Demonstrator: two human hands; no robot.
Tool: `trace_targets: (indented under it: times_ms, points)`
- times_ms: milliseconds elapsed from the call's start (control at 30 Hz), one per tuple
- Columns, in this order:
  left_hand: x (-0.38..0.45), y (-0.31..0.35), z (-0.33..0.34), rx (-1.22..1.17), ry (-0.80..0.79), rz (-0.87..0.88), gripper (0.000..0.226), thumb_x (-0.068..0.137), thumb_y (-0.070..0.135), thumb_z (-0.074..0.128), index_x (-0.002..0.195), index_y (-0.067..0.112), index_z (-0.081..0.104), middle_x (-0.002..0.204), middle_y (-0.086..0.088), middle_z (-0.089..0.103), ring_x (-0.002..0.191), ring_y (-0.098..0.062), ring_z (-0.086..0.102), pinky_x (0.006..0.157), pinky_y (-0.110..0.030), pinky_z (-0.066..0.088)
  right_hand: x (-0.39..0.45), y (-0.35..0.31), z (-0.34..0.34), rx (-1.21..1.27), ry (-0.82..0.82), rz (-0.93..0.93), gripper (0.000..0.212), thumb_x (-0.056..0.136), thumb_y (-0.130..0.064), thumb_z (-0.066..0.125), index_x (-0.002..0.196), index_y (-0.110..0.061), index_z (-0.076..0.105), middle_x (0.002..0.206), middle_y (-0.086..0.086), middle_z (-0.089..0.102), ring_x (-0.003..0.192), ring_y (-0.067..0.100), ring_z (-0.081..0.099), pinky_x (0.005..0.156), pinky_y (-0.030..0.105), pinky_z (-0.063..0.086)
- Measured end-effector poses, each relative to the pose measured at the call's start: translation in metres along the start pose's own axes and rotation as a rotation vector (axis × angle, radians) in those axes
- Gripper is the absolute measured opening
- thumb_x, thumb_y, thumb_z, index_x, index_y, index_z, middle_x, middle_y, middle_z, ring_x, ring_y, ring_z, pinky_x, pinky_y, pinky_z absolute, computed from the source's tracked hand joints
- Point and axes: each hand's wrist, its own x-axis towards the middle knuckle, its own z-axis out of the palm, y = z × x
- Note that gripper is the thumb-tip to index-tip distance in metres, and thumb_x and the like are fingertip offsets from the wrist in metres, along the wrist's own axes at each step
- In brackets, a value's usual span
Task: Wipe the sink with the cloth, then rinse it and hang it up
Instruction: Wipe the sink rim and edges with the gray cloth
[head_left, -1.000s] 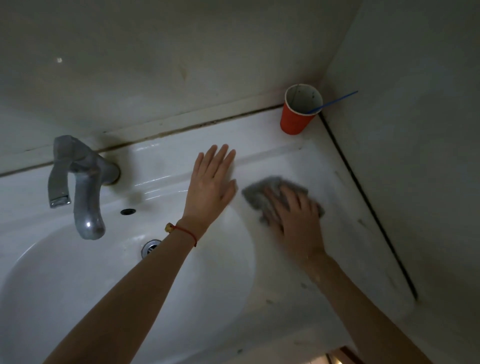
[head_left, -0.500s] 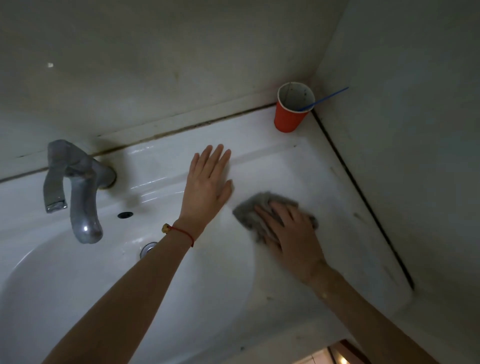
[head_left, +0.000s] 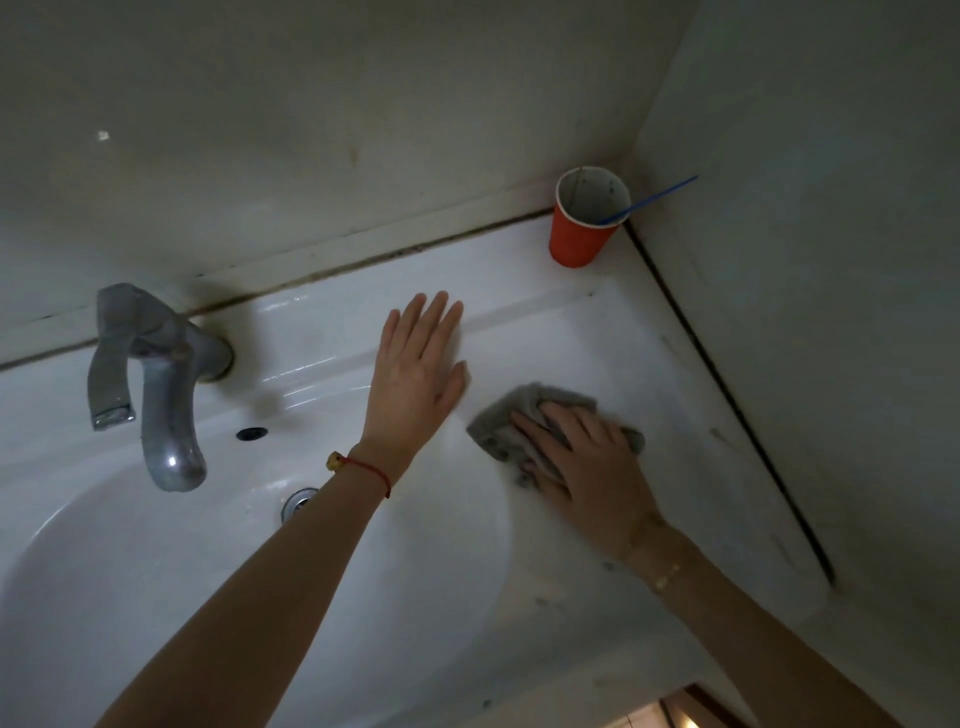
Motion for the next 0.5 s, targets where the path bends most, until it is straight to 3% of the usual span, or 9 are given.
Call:
trace_targets:
  times_ms: [67, 233, 267, 400, 500]
  points:
    - [0.0, 0.0, -0.001, -0.005, 0.009, 0.005, 0.059, 0.099, 0.03, 0.05, 0.152, 0.013, 0.031, 0.16, -0.008, 0.028, 0.151, -0.026, 0.017, 0.125, -0.047, 0.012, 0.007, 0.018, -0.003, -0.056, 0.009, 0.019, 0.05, 0.094, -0.045, 0.041, 0.14, -0.028, 0.049, 0.136, 0.008, 0.054, 0.116, 0.028, 0.05, 0.093, 0.038, 0.038]
    - [0.002, 0.001, -0.001, -0.017, 0.016, 0.001, 0.059, 0.098, 0.03, 0.051, 0.152, 0.013, 0.033, 0.16, -0.008, 0.03, 0.151, -0.026, 0.019, 0.124, -0.047, 0.013, 0.09, 0.037, 0.002, -0.134, 0.103, 0.437, 0.054, 0.091, -0.043, 0.042, 0.134, -0.012, 0.053, 0.131, 0.021, 0.053, 0.11, 0.038, 0.053, 0.09, 0.044, 0.044]
    - [0.002, 0.0, -0.001, -0.015, 0.014, -0.001, 0.059, 0.099, 0.03, 0.051, 0.152, 0.013, 0.033, 0.16, -0.008, 0.03, 0.151, -0.026, 0.018, 0.124, -0.047, 0.013, 0.091, 0.026, 0.004, -0.123, 0.11, 0.446, 0.053, 0.091, -0.041, 0.043, 0.134, -0.011, 0.052, 0.131, 0.021, 0.053, 0.11, 0.038, 0.053, 0.091, 0.045, 0.044]
    - [0.001, -0.001, 0.001, -0.004, 0.015, 0.004, 0.058, 0.1, 0.031, 0.05, 0.153, 0.013, 0.031, 0.161, -0.008, 0.028, 0.152, -0.025, 0.017, 0.125, -0.047, 0.013, 0.03, -0.007, 0.008, -0.01, 0.015, 0.084, 0.052, 0.093, -0.04, 0.045, 0.141, -0.022, 0.047, 0.14, 0.012, 0.05, 0.123, 0.032, 0.046, 0.103, 0.043, 0.034]
    - [0.0, -0.001, 0.001, -0.004, 0.009, 0.004, 0.059, 0.099, 0.031, 0.05, 0.153, 0.013, 0.031, 0.161, -0.007, 0.028, 0.152, -0.025, 0.017, 0.124, -0.047, 0.013, 0.011, 0.015, -0.003, -0.027, -0.017, -0.03, 0.053, 0.093, -0.047, 0.041, 0.141, -0.027, 0.048, 0.139, 0.008, 0.052, 0.118, 0.028, 0.048, 0.097, 0.037, 0.032]
